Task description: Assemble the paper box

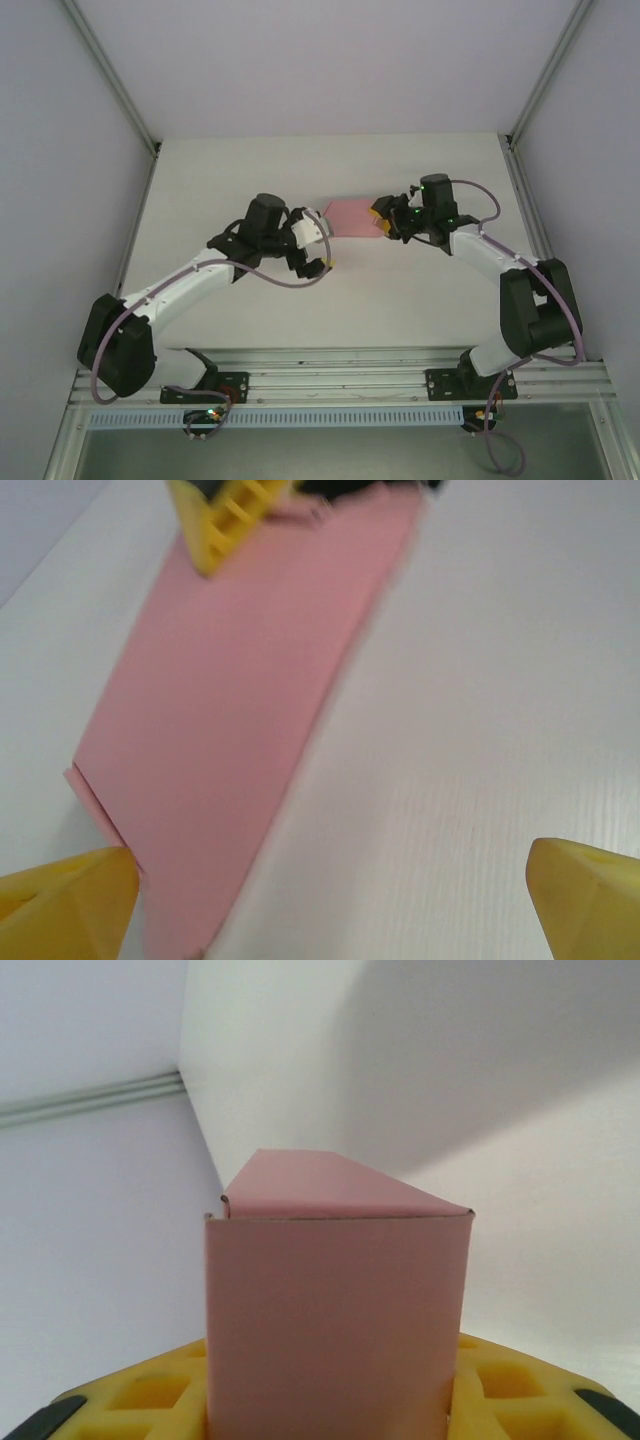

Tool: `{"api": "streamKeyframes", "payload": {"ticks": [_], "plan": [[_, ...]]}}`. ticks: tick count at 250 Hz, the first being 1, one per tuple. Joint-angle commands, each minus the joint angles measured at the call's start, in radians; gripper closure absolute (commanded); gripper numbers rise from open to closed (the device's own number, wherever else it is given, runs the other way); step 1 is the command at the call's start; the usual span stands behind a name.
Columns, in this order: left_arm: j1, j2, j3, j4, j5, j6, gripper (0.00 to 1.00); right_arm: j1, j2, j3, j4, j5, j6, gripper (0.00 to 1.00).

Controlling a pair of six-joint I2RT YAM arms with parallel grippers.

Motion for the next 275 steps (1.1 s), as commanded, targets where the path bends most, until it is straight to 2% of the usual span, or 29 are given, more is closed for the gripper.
{"api": "streamKeyframes", "payload": {"ticks": [1, 21, 47, 70, 95, 107, 139, 170, 185, 230, 236, 245, 262, 275], "plan": [[-0.032, -0.012, 0.002, -0.04, -0.18, 0.231, 0.0, -0.006, -0.027, 0.0, -0.025, -0.146, 0.135, 0.62], [-0.05, 0.017, 0.016, -0.015, -0.267, 0.252, 0.0, -0.003, -0.047, 0.013, -0.082, -0.166, 0.123, 0.61], [-0.074, 0.06, 0.029, 0.025, -0.322, 0.286, 0.0, -0.003, -0.083, 0.011, -0.116, -0.163, 0.124, 0.61], [-0.084, 0.086, 0.016, 0.122, -0.345, 0.289, 0.01, 0.003, -0.101, -0.006, -0.104, -0.168, 0.152, 0.62], [-0.09, 0.097, 0.02, 0.149, -0.33, 0.296, 0.04, 0.007, -0.105, -0.047, -0.016, -0.19, 0.241, 0.63], [-0.095, 0.1, 0.02, 0.178, -0.338, 0.288, 0.09, 0.01, -0.1, -0.047, -0.012, -0.203, 0.244, 0.67], [-0.1, 0.101, 0.018, 0.241, -0.353, 0.281, 0.21, 0.023, -0.092, -0.027, -0.062, -0.217, 0.217, 0.66], [-0.104, 0.106, 0.017, 0.27, -0.373, 0.283, 0.41, 0.038, -0.087, -0.032, -0.019, -0.238, 0.252, 0.65], [-0.106, 0.1, 0.013, 0.28, -0.381, 0.281, 0.43, 0.038, -0.084, -0.021, -0.046, -0.24, 0.232, 0.63], [-0.105, 0.076, -0.007, 0.279, -0.371, 0.3, 0.57, 0.039, -0.089, -0.031, -0.044, -0.237, 0.232, 0.53], [-0.105, 0.072, -0.007, 0.273, -0.373, 0.303, 0.58, 0.038, -0.091, -0.033, -0.041, -0.235, 0.231, 0.49], [-0.103, 0.069, -0.008, 0.262, -0.364, 0.298, 0.61, 0.037, -0.092, -0.035, -0.036, -0.231, 0.217, 0.37], [-0.09, 0.06, -0.009, 0.226, -0.332, 0.301, 0.63, 0.027, -0.091, -0.03, -0.045, -0.21, 0.159, 0.3], [-0.083, 0.055, 0.0, 0.189, -0.319, 0.293, 0.63, 0.018, -0.097, -0.03, -0.043, -0.172, 0.108, 0.21]]}}
